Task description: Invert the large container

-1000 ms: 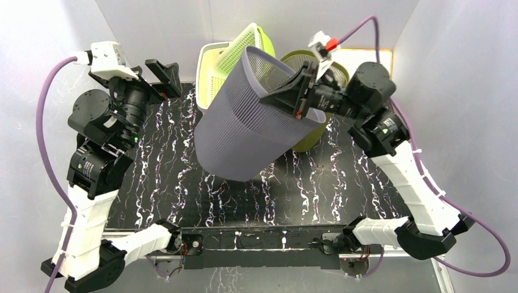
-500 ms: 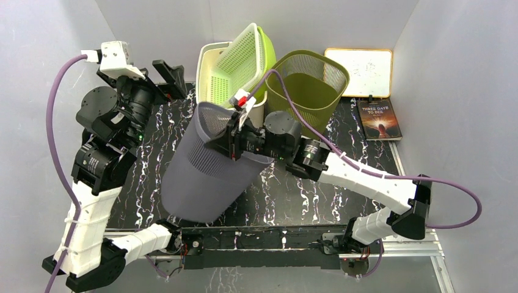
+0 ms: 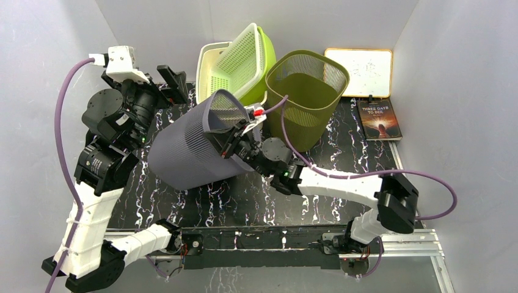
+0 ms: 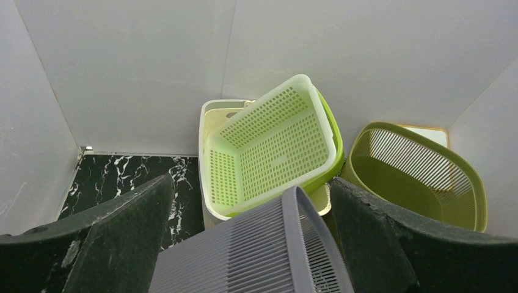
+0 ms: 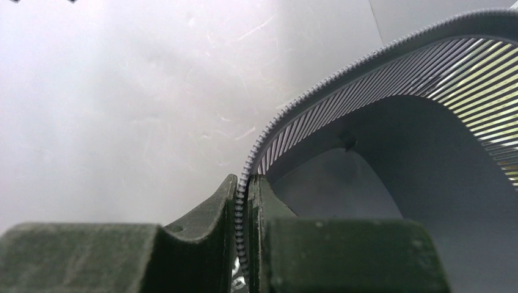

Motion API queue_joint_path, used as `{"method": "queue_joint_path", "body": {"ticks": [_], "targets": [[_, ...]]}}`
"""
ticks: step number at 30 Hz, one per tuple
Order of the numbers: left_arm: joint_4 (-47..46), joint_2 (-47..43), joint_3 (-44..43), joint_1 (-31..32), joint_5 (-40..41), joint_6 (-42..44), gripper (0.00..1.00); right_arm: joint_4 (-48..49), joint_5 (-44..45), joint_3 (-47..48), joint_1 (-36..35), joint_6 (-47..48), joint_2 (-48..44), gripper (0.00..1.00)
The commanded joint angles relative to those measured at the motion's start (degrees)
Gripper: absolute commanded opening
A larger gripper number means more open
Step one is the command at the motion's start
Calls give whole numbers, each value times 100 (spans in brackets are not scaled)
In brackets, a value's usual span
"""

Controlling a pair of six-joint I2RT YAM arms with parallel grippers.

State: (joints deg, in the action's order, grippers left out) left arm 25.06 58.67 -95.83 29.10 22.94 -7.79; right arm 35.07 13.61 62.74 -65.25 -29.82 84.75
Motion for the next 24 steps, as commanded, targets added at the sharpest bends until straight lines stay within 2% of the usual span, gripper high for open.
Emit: {"method": "queue_joint_path", "body": {"ticks": [1, 6, 12, 24], "targets": [[30, -64, -52, 24, 29, 149, 98, 2121, 28, 307, -426, -499, 101, 0], [55, -91, -100, 26, 29, 164, 98, 2497, 264, 372, -550, -674, 240, 0], [159, -92, -36, 24, -19, 149, 98, 3054, 750, -410, -477, -1325, 530, 0], [140, -71, 205, 28, 0, 263, 98, 4457, 813, -2560, 365, -4205, 1321, 0]]}}
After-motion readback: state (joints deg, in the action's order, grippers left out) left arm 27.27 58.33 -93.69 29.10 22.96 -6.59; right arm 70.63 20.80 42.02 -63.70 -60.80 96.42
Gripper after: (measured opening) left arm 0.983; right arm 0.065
